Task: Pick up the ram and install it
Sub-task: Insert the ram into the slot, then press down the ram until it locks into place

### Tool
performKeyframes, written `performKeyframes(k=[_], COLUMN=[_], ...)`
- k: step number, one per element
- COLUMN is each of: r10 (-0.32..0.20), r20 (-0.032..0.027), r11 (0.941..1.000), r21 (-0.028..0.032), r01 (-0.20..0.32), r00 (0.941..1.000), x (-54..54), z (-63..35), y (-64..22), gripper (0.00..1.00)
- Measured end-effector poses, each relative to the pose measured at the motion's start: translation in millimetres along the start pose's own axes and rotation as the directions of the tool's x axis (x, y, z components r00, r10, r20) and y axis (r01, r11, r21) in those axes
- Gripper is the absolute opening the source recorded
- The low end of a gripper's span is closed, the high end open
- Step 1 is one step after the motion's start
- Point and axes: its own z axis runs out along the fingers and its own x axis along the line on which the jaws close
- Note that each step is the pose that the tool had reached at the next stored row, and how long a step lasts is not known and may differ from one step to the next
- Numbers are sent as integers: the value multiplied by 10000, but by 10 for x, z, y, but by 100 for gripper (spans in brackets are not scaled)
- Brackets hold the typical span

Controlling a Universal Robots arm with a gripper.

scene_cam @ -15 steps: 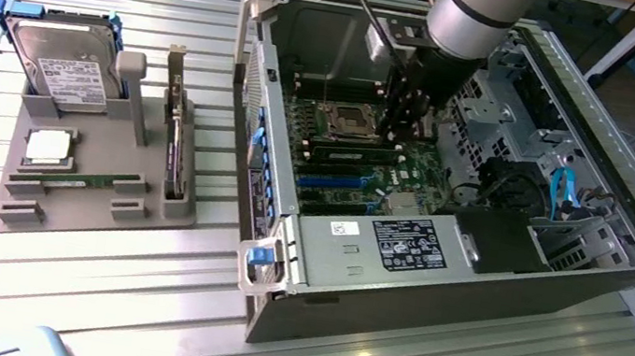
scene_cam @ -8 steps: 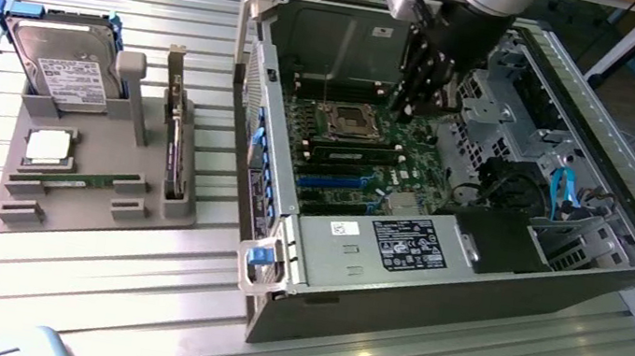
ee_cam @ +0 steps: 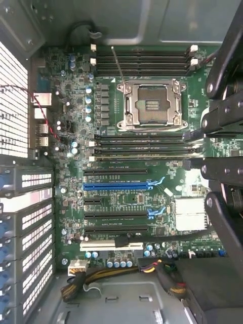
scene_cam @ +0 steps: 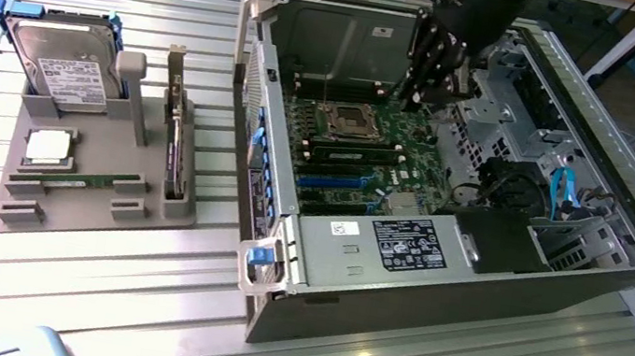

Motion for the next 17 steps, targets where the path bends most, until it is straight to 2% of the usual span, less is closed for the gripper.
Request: performKeyframes(k=[4, 17], r10=[0, 1], r20=[0, 1], r11=[10000, 10000], r21=[0, 1], r01=[0, -1], r00=[10000, 10000], x=[-2, -2], z=[-42, -44], y=[1, 1], gripper=[25, 25])
